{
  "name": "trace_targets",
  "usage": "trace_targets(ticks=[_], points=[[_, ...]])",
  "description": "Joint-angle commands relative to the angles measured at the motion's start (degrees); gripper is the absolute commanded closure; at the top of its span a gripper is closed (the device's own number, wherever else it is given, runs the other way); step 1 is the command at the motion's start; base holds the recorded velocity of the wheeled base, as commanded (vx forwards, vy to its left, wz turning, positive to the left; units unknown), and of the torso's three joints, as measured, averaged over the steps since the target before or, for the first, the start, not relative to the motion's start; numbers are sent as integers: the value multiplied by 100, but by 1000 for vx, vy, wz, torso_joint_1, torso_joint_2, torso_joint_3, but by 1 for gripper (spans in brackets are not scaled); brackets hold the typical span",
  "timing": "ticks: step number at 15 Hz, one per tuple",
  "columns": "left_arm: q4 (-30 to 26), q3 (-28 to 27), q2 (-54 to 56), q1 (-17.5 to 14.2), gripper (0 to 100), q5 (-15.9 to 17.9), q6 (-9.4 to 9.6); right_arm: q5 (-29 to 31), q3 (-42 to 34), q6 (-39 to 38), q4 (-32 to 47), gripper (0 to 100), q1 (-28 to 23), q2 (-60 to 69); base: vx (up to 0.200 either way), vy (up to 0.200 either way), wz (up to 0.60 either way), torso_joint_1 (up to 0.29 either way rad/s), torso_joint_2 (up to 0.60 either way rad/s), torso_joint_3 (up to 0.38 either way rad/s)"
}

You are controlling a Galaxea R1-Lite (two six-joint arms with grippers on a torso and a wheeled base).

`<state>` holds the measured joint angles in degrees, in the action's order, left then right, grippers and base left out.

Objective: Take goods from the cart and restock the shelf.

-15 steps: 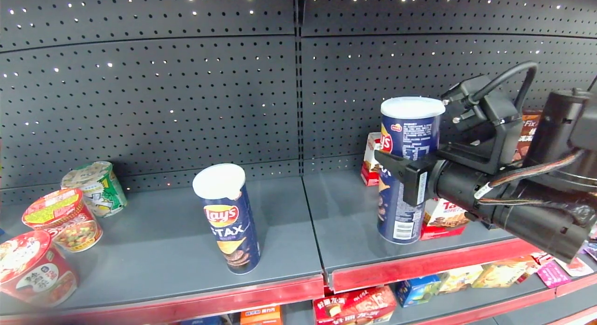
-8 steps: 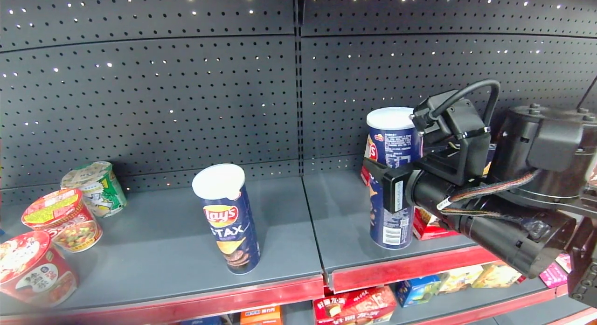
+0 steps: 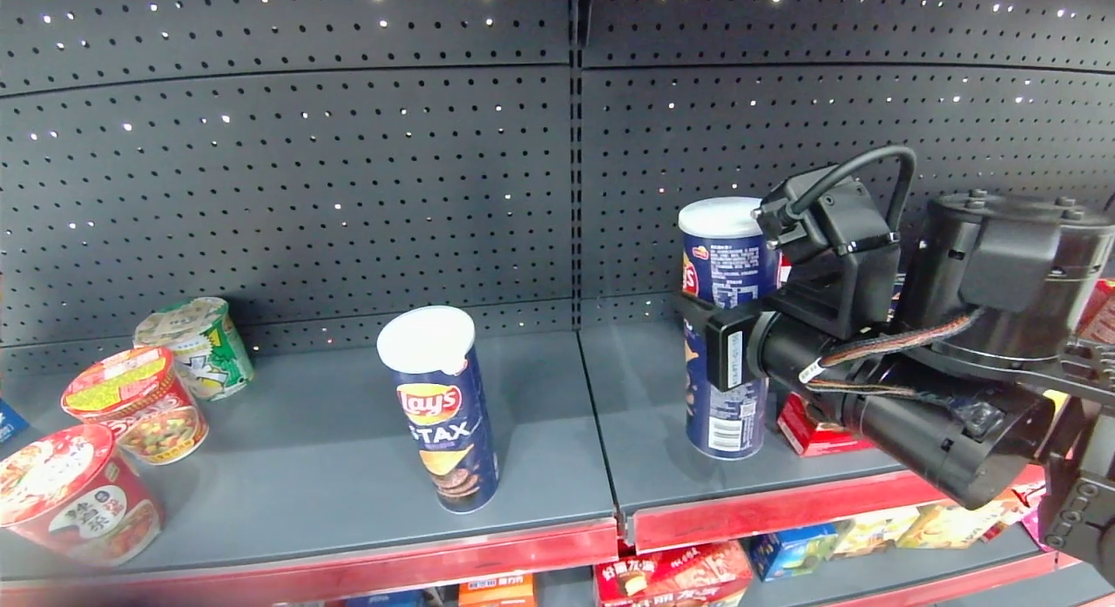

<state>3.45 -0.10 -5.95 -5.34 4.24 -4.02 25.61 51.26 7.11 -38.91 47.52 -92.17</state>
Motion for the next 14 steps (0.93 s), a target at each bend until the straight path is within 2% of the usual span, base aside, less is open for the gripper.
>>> trace_targets(ticks=[1,3,7,10,14], points=[[-2,1,-20,-2,0,-2,-11,75,42,10,6,100,3,-46,0,0,0,0,0,0],[-2,1,-20,-2,0,-2,-11,14,59,10,15,100,3,-64,0,0,0,0,0,0],[-2,1,-29,-2,0,6,-11,5,200,10,6,100,-6,-169,0,0,600,2,2,0],[-2,1,-29,-2,0,-2,-11,-12,200,10,6,100,-6,-196,0,0,0,0,0,0],[-2,-8,-29,-2,0,-2,-28,-795,314,1,-125,100,-463,-336,0,0,0,0,0,0]])
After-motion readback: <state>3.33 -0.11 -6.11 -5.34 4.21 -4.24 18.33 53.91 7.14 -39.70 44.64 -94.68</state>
